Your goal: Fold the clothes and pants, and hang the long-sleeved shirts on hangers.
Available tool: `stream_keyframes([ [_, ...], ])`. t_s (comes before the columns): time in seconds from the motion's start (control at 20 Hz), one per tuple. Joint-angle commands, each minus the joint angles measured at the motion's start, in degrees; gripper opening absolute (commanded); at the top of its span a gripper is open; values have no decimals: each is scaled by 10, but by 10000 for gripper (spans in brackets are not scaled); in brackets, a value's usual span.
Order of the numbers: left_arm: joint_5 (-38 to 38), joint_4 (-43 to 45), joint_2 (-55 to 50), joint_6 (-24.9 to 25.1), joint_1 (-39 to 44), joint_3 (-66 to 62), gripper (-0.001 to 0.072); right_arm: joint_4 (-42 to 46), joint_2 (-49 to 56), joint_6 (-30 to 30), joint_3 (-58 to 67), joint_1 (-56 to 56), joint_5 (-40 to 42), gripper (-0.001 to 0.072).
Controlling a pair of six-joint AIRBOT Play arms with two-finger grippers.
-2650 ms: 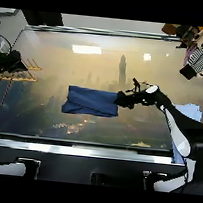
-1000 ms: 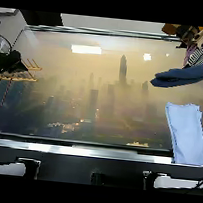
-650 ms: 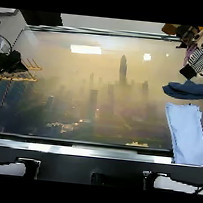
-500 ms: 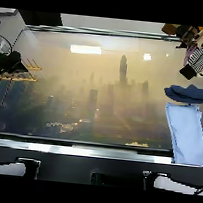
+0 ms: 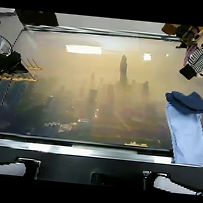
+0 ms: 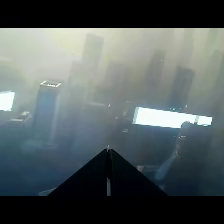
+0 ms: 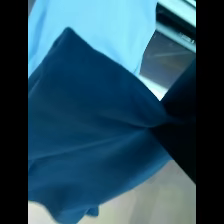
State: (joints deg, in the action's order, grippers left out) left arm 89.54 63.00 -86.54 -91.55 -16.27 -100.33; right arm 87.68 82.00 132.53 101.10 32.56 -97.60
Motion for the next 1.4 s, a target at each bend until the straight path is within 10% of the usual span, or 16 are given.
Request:
stream_keyframes([
  [0.0,1,0,0,0,-1,0,13,14,-18,-37,-50,0,-42,28],
  [0.55,1,1,0,0,0,0,13,141,-153,-76,-413,0,104,28],
  [1.35,11,1,0,0,0,0,14,258,-153,-104,-495,0,110,26],
])
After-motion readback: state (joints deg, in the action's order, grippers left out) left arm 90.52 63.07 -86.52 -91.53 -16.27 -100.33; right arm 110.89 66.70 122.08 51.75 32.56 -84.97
